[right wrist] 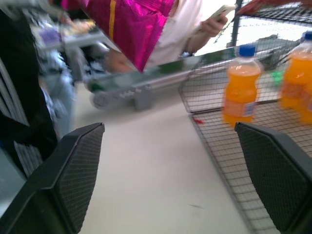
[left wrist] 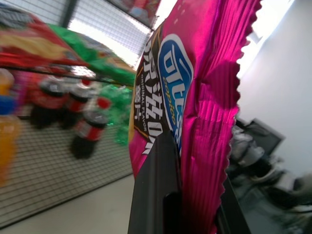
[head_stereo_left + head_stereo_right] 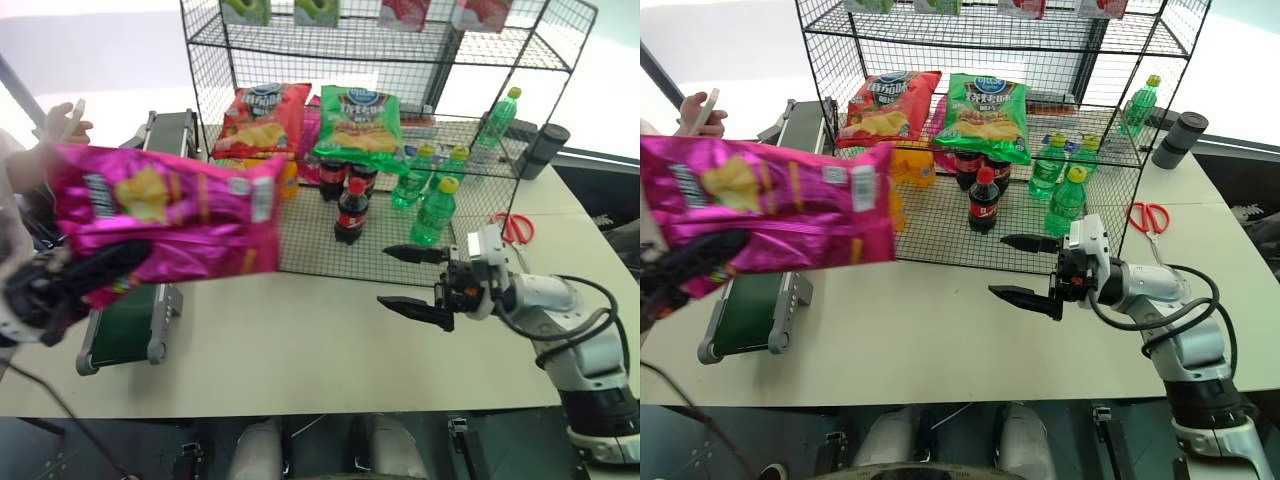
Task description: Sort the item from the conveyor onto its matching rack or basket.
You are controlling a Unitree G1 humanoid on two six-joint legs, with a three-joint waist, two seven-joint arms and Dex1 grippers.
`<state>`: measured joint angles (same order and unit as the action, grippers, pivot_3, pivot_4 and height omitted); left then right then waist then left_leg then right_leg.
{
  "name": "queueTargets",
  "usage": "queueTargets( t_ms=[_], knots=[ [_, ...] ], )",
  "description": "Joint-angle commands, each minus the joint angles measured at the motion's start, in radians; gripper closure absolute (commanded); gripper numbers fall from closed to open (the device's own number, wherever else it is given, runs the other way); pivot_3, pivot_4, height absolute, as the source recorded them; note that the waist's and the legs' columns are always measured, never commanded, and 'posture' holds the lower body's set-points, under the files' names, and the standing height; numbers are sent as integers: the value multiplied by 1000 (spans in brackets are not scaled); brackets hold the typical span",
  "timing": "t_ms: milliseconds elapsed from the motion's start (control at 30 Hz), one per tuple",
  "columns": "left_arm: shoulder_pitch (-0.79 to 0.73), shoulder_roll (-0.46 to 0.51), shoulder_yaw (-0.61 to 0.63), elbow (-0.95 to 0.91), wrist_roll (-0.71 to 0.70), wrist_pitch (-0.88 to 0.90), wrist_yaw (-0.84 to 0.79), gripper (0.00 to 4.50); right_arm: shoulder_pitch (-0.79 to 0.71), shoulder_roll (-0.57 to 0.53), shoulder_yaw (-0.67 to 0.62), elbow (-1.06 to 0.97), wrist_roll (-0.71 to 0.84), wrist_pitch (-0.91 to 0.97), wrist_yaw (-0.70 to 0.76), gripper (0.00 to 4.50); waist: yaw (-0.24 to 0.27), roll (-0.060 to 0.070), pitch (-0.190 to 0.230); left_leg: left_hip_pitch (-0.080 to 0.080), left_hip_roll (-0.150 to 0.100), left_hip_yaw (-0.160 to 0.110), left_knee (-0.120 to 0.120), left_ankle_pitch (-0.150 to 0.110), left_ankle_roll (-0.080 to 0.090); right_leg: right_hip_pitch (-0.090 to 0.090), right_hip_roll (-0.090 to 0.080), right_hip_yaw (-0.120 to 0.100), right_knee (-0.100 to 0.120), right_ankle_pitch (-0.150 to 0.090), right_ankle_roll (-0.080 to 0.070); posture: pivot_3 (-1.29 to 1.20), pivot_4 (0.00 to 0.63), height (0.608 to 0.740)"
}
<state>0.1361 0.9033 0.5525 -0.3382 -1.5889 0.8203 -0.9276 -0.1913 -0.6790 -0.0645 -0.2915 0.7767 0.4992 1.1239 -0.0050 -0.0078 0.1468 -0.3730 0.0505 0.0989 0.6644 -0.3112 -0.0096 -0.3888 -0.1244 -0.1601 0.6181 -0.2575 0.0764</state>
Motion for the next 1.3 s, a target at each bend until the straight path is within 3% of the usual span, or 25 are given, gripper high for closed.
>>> queueTargets(
  t_ms=[33, 167, 300, 567, 767, 867, 1100, 1200, 1300],
  knots=[
    [-134, -51, -128, 22, -38, 56, 18, 4399, 10, -41, -69, -89, 198, 179, -38, 0, 0, 0, 0, 1, 0, 0, 0, 0, 0, 0, 0, 0, 0, 0, 0, 0, 150, 740],
    [-267, -120, -221, 71, -17, 96, 19, 4399, -3, -45, -100, -101, 332, 314, -130, 0, -6, -1, -1, 1, -1, 0, 0, 0, 1, 0, 3, 0, 0, 2, -3, 0, 150, 740],
    [-342, -182, -267, 94, -17, 124, 35, 4399, -19, -23, -84, -114, 328, 337, -192, 0, -8, -1, -1, 1, -1, 0, 0, 0, 0, -1, 4, 1, 0, 2, -3, 0, 150, 740],
    [-401, -259, -304, 124, 39, 132, 55, 4399, -66, 34, -68, -138, 410, 393, -267, 0, -4, -1, -1, 0, -1, 0, 0, 0, 0, -1, 5, 1, -1, 2, -3, 0, 150, 740],
    [-415, -298, -315, 109, 141, 100, 40, 4399, -89, 75, -1, -150, 369, 392, -293, 0, -4, -2, -1, 0, -1, 0, 0, 0, 0, -1, 5, 1, -2, 2, -3, 0, 150, 740],
    [-414, -307, -309, 111, 165, 94, 31, 4500, -109, 99, 14, -134, 358, 390, -310, 923, -5, -1, -1, 0, -1, 0, 0, 0, 0, -1, 5, 1, -2, 2, -3, 0, 150, 740],
    [-409, -328, -308, 108, 226, 67, 48, 4500, -124, 109, 31, -121, 319, 383, -302, 4219, -3, -2, -1, -1, -1, 0, 0, 0, 0, -1, 5, 1, -2, 2, -3, 0, 150, 740],
    [-408, -330, -299, 117, 280, 28, 30, 3701, -116, 84, 28, -112, 258, 346, -273, 4305, -3, -2, -1, -1, -1, 1, 0, 0, 0, -1, 5, 1, -2, 2, -3, 0, 150, 740],
    [-395, -298, -294, 130, 327, 16, -6, 2221, -85, 51, -13, -122, 201, 295, -263, 4305, -3, -2, -1, -1, -1, 1, 0, 0, 0, -2, 5, 1, -2, 2, -3, 0, 150, 740]
  ],
)
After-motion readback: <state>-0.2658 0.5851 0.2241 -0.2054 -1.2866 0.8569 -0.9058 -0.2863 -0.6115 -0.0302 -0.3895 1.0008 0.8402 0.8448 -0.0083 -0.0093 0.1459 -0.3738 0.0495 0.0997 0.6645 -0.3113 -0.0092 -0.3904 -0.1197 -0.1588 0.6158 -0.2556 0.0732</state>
